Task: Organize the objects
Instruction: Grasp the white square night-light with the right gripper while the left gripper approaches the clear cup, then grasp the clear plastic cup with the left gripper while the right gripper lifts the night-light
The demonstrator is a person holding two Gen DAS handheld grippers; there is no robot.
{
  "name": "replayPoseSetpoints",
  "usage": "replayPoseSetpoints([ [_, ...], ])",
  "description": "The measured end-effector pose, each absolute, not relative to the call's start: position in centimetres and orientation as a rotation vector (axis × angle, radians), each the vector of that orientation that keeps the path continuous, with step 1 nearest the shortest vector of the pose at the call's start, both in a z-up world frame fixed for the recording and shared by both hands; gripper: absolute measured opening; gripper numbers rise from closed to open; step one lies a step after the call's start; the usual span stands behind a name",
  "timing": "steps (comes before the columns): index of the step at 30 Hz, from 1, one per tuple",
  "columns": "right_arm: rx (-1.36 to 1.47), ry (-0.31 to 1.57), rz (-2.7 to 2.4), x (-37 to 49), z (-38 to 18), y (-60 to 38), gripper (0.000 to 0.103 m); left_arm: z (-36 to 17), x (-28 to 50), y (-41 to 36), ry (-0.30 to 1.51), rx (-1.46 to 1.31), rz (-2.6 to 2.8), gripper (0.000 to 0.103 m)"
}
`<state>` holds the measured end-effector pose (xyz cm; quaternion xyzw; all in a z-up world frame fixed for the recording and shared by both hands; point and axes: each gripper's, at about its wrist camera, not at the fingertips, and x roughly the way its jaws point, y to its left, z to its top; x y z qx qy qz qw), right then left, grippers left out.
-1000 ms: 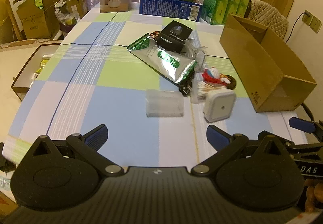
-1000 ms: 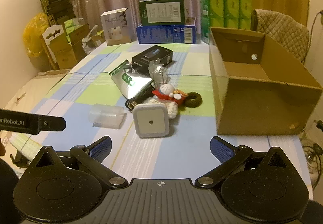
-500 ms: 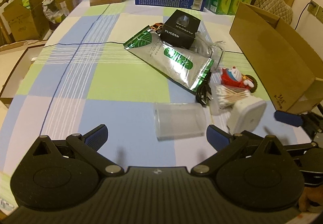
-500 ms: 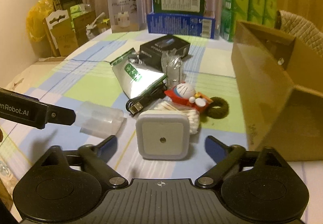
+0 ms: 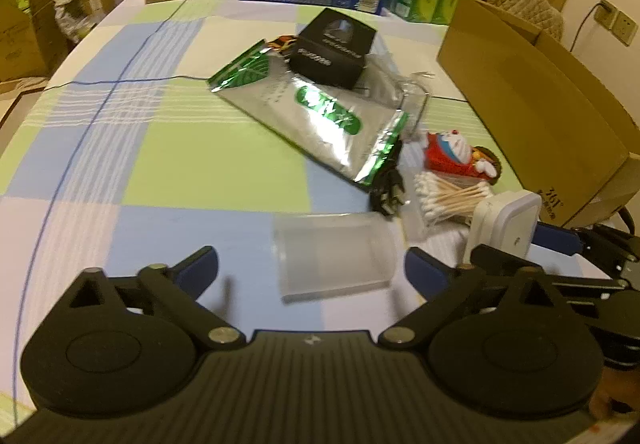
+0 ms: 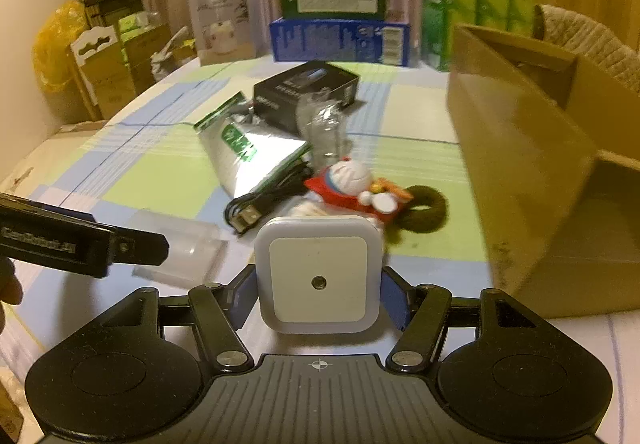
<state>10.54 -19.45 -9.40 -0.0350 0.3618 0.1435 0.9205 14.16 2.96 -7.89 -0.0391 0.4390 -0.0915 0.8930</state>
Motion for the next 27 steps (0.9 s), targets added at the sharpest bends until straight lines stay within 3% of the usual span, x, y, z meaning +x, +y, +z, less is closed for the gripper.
replayPoseSetpoints([
  [4, -0.073, 0.757, 0.279, 10.5, -9.6, -20.1, 0.061, -8.4, 14.6, 1.7, 0.9, -0.041, -0.197, 0.087],
  [8, -0.066, 0.757, 0.262, 10.4, -9.5, -20.6, 0.061, -8.7, 14.8, 0.6, 0.88, 0.002, -0.199, 0.086],
  [12, -0.064, 0.76, 0.25, 10.5, -9.5, -21.0, 0.061, -9.3, 14.9, -0.2, 0.879, 0.042, -0.18, 0.071],
  [27, -0.038, 0.708, 0.289, 8.6, -7.6, -21.1, 0.061, -7.5, 13.5, 0.2, 0.85, 0.067, -0.15, 0.069],
])
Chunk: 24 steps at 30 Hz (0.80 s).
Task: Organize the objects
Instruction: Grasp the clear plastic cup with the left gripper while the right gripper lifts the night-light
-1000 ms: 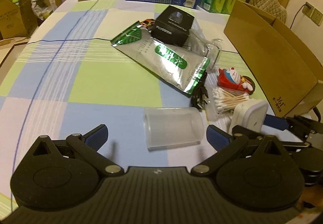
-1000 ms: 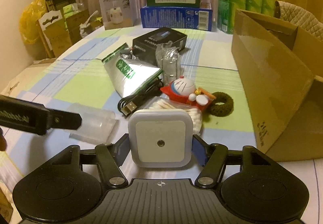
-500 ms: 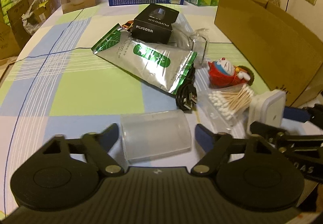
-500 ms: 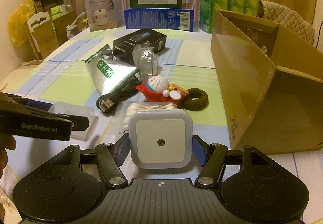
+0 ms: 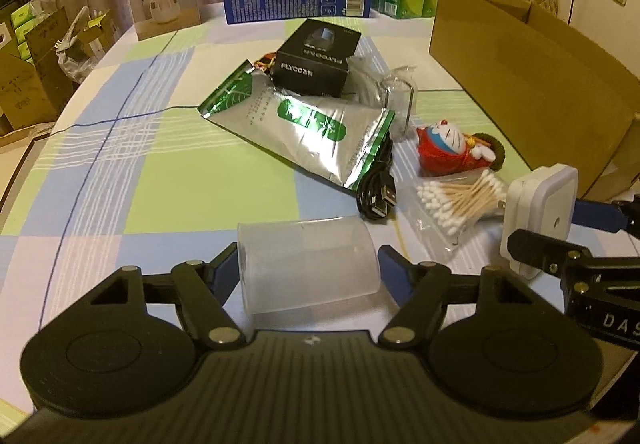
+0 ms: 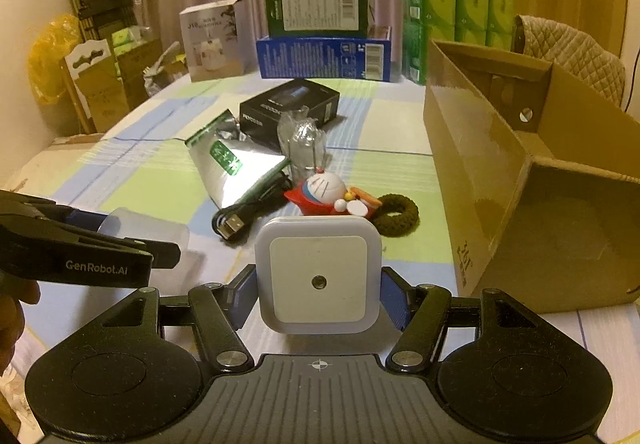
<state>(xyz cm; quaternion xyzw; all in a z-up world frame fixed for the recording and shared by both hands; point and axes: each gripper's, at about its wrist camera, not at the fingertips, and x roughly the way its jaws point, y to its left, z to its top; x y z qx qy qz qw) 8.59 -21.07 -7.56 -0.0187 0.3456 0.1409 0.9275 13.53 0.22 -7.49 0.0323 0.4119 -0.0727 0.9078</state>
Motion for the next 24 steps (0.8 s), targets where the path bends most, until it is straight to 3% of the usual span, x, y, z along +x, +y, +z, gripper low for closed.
replayPoseSetpoints([
  [6, -0.037, 0.671, 0.276, 7.4, -5.8, -21.7, 0.061, -5.6, 12.2, 0.3, 0.823, 0.047, -0.15, 0.069],
  [14, 0.009, 0.566, 0.27, 6.7, 0.6, -24.2, 0.061, 0.0, 10.8, -2.1, 0.734, 0.04, -0.203, 0.069],
  [24, 0.006, 0.518, 0.127, 9.5, 6.6, -33.2, 0.061, 5.9, 12.6, -10.9, 0.64, 0.035, -0.38, 0.069],
])
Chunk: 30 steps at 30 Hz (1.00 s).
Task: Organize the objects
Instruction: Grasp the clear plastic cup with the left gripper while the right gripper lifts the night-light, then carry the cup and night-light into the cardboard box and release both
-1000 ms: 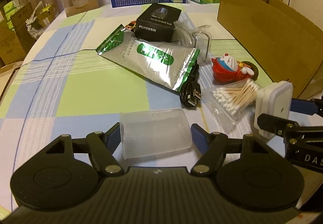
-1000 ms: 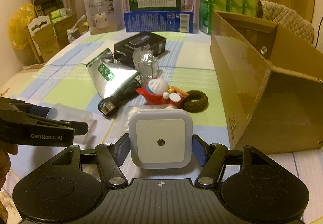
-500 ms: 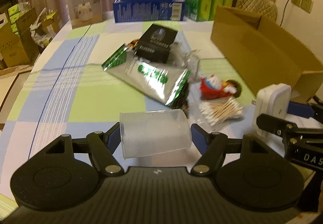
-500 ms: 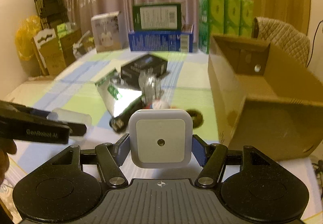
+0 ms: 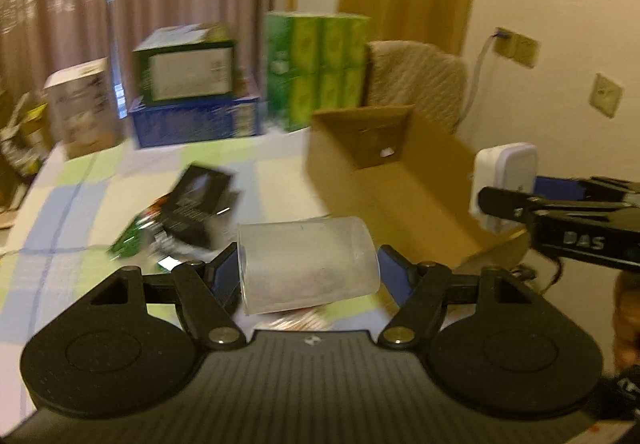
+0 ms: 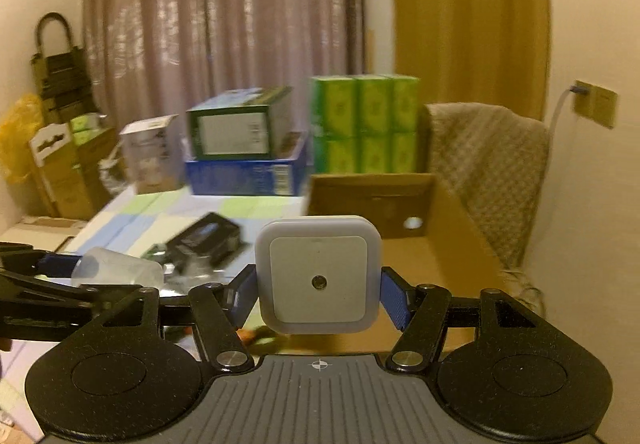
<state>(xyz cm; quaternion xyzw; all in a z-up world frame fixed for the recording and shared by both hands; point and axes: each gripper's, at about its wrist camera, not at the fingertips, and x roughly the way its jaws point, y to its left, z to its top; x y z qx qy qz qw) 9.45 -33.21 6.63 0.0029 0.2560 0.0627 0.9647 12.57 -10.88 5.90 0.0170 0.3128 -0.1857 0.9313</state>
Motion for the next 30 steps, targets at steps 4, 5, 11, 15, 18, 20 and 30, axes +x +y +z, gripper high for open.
replayPoseSetpoints([
  [4, 0.014, 0.542, 0.077, 11.0, 6.1, -36.8, 0.061, 6.4, 14.4, -15.2, 0.631, 0.048, -0.462, 0.069],
  [5, 0.017, 0.544, 0.068, 11.3, 6.0, -37.8, 0.061, 6.4, 14.8, -16.3, 0.63, 0.054, -0.48, 0.069],
  [11, 0.041, 0.577, 0.044, 12.8, 4.7, -41.1, 0.061, 5.2, 17.4, -21.5, 0.654, 0.098, -0.558, 0.069],
  [15, 0.052, 0.591, 0.031, 13.8, 3.8, -42.5, 0.061, 4.1, 18.6, -23.2, 0.672, 0.123, -0.583, 0.069],
  [18, 0.055, 0.6, 0.026, 14.1, 3.2, -43.0, 0.061, 3.3, 19.5, -23.9, 0.688, 0.13, -0.592, 0.069],
  [20, 0.058, 0.606, 0.022, 14.2, 2.8, -43.3, 0.061, 2.9, 19.9, -24.0, 0.692, 0.132, -0.583, 0.08],
  [30, 0.073, 0.626, 0.04, 13.9, 2.3, -43.3, 0.061, 3.8, 19.0, -20.0, 0.671, 0.105, -0.496, 0.082],
])
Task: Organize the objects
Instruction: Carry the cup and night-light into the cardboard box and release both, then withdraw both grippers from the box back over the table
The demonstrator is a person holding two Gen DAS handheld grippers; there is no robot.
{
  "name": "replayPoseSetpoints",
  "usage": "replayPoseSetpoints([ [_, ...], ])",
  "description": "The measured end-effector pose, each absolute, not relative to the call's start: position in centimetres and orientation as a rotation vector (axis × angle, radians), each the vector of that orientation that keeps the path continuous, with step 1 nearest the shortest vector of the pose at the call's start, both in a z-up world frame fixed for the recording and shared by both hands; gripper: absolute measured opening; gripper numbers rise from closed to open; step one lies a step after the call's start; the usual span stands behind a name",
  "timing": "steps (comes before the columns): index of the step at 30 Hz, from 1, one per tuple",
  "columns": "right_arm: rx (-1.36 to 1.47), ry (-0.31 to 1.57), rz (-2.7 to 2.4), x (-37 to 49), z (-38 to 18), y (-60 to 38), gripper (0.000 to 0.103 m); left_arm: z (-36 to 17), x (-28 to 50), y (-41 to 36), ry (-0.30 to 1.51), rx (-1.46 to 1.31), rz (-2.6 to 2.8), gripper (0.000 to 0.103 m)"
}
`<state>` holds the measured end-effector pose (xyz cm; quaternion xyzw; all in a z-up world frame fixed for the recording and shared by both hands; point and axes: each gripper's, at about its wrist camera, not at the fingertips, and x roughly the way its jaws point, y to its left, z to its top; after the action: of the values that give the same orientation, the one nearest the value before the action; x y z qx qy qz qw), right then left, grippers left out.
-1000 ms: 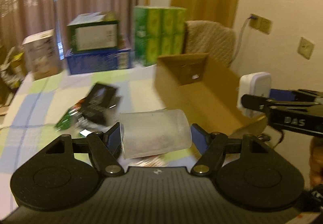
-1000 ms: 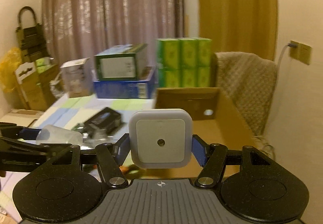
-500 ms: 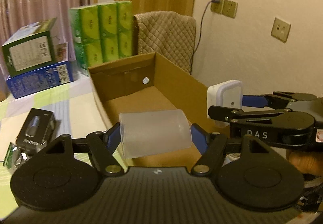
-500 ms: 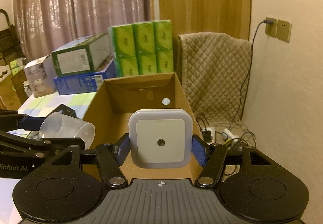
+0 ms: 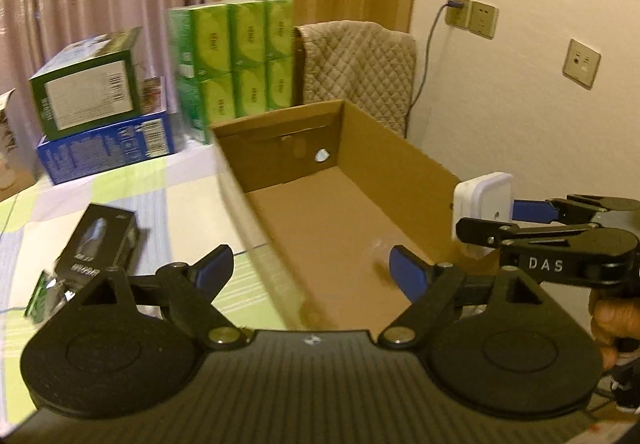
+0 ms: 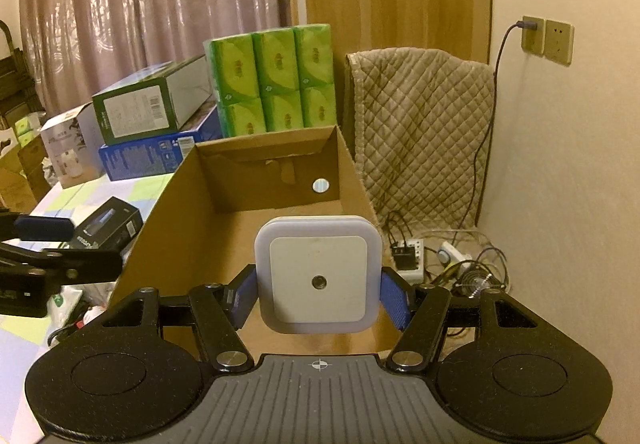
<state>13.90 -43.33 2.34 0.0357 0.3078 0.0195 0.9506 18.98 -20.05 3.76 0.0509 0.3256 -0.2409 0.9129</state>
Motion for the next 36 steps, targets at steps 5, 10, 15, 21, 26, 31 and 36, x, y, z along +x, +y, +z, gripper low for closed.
replayPoseSetpoints([
  [5, 0.084, 0.64, 0.057, 14.2, 2.2, -42.6, 0.061, 4.0, 17.9, -17.9, 0.675, 0.091, -0.457, 0.083],
  [10, 0.111, 0.628, 0.092, 14.4, 2.2, -42.0, 0.061, 4.0, 17.0, -16.5, 0.681, 0.077, -0.433, 0.084],
  [15, 0.144, 0.619, 0.075, 14.3, 2.6, -41.6, 0.076, 3.7, 16.2, -15.4, 0.69, 0.086, -0.401, 0.089],
  [21, 0.135, 0.616, 0.079, 12.6, 4.0, -40.4, 0.077, 3.9, 14.6, -13.5, 0.703, 0.056, -0.374, 0.09],
  [26, 0.153, 0.605, 0.117, 10.3, 5.3, -38.5, 0.077, 4.2, 12.7, -11.4, 0.709, 0.026, -0.352, 0.094],
  [31, 0.153, 0.612, 0.161, 8.4, 5.8, -36.0, 0.078, 4.3, 10.3, -9.0, 0.705, 0.024, -0.325, 0.094],
  [36, 0.15, 0.635, 0.193, 6.8, 5.5, -33.9, 0.079, 4.0, 8.2, -6.4, 0.716, 0.016, -0.284, 0.096],
])
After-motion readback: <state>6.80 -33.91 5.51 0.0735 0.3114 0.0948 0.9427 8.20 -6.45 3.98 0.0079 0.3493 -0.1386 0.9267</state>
